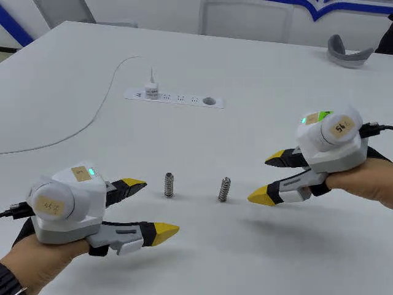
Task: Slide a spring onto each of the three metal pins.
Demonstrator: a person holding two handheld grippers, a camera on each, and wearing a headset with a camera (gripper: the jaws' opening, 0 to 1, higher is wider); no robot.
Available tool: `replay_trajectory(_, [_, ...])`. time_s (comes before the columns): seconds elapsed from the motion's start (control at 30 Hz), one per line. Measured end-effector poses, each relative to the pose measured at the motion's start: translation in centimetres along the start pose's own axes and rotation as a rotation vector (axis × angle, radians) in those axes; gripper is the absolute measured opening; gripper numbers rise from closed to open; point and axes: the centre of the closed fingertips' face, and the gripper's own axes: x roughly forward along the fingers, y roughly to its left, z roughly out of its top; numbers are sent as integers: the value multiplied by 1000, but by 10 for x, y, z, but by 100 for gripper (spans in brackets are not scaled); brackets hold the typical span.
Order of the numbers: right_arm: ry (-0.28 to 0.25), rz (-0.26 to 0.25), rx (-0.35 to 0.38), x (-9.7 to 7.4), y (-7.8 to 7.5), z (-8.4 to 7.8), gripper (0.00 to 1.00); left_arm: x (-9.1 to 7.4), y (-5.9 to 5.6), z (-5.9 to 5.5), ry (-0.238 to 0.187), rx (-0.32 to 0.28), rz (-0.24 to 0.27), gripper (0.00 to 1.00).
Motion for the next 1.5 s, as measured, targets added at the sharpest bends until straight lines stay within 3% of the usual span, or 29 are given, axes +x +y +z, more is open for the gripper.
replay_trajectory(0.3, [-37, -38, 31, -14, 2, -16, 63, 1, -3, 0, -2, 0, -5, 67])
replay_trajectory(0.53, [-94, -67, 47, -28, 11, -26, 65, -2, -6, -2, 1, 1, -7, 68])
replay_trajectory(0.7, [-107, -83, 64, -36, 18, -37, 67, -4, -8, -2, 0, 0, -7, 69])
replay_trajectory(1.03, [-173, -110, 88, -48, 25, -42, 69, -8, -14, -2, -10, -6, -4, 70])
replay_trajectory(1.5, [-200, -121, 115, -49, 30, -49, 71, -12, -13, -5, -13, -21, 12, 71])
